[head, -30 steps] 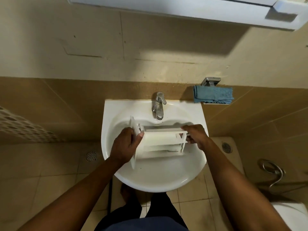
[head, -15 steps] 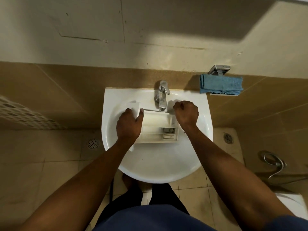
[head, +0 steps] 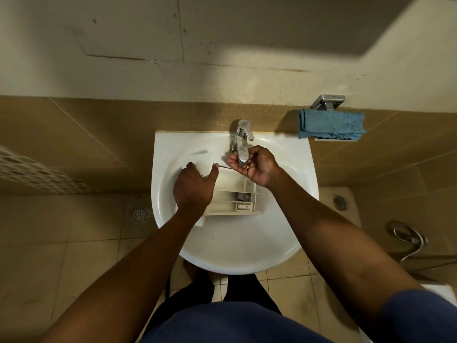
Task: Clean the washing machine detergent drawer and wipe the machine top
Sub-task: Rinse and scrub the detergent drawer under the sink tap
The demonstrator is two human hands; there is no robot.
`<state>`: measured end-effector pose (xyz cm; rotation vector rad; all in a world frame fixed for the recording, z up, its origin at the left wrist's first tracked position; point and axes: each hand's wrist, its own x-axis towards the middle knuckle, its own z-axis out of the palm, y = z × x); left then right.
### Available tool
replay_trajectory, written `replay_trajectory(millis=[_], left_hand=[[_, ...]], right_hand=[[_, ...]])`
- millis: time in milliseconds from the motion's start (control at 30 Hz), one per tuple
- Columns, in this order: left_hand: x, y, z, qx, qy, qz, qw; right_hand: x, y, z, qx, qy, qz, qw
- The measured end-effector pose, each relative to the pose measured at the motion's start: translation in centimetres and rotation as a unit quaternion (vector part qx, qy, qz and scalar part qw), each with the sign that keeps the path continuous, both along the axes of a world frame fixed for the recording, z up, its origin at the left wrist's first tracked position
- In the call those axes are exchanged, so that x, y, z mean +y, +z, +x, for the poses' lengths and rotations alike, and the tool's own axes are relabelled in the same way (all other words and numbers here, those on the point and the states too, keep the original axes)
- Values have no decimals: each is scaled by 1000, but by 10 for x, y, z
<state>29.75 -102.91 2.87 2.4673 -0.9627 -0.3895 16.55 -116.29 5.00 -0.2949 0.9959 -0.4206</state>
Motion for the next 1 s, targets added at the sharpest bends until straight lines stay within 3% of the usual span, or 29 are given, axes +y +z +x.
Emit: replay_trajectory(millis=[433,500,633,700,1000], left_hand=[[0,3,-1,-9,-9,37,999],[0,3,-1,-10,-11,44,999],[0,6,-1,-8,-13,48,999],[0,6,-1,-8,-14,54,998],[0,7,-2,-2,-15,53,998]], right_hand=[[-3,-19,5,-55,-21,17,998],[0,-18,5,-31,0,5,999],[20,-17,1,144,111,-79,980],[35,-16,-3,187,135,-100,968],[55,-26,-24,183,139,-162,960]])
